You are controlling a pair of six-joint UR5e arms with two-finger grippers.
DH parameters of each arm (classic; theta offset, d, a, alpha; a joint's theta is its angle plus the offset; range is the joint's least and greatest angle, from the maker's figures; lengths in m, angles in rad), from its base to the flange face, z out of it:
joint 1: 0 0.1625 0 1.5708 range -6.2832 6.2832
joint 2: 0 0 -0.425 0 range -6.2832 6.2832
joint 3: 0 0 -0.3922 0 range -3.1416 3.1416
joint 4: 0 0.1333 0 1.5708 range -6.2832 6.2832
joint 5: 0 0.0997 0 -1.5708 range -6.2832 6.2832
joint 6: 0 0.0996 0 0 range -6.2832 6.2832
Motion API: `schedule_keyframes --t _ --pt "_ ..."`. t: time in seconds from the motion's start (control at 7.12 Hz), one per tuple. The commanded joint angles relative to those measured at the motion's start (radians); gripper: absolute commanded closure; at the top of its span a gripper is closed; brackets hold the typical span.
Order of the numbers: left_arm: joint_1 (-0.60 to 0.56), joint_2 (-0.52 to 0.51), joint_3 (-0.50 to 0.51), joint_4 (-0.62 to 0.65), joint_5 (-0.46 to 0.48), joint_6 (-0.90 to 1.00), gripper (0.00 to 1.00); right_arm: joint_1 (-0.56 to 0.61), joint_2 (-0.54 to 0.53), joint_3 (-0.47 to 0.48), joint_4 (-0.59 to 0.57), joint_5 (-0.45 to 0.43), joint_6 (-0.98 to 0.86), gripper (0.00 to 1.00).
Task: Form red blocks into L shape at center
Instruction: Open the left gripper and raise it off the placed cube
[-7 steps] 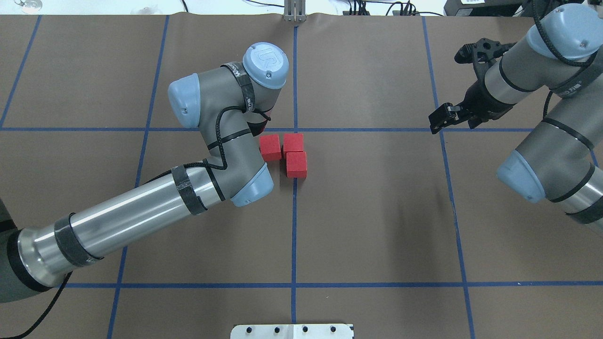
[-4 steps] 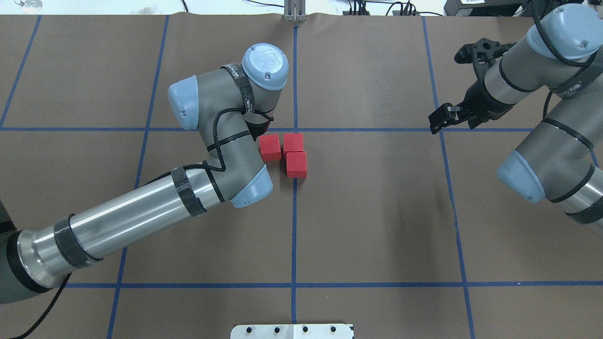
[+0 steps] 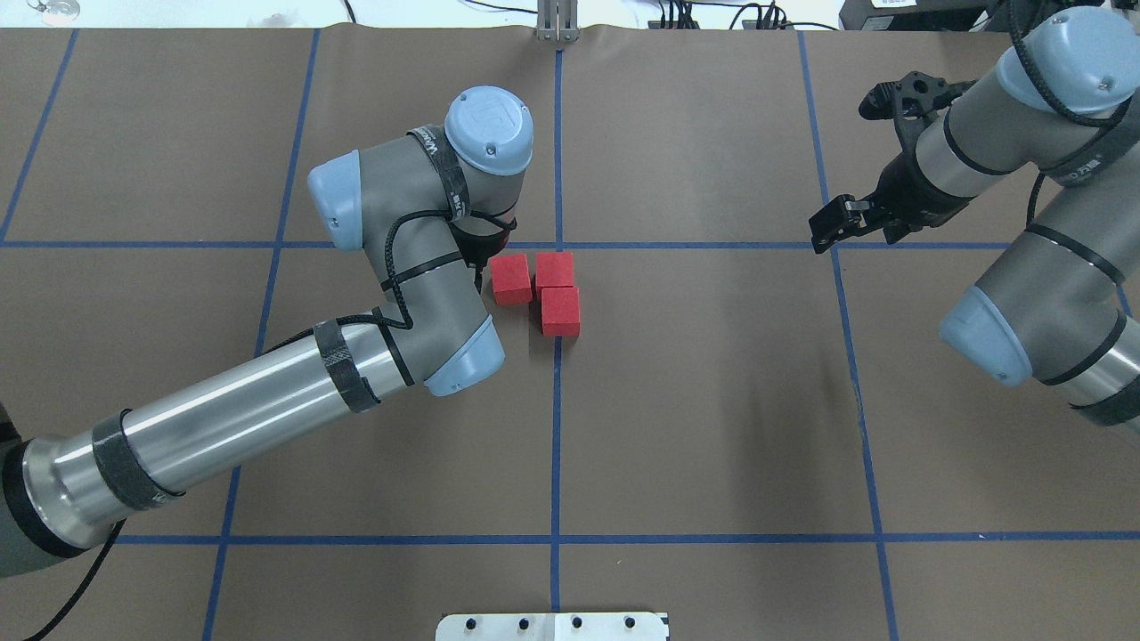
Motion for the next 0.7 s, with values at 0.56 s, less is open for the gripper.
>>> schedule_keyframes --t 0.56 --pt "0.004 0.035 -0.034 -0.079 -0.023 0.001 1.00 0.000 -0.002 0.010 0.000 0.000 0.003 0.01"
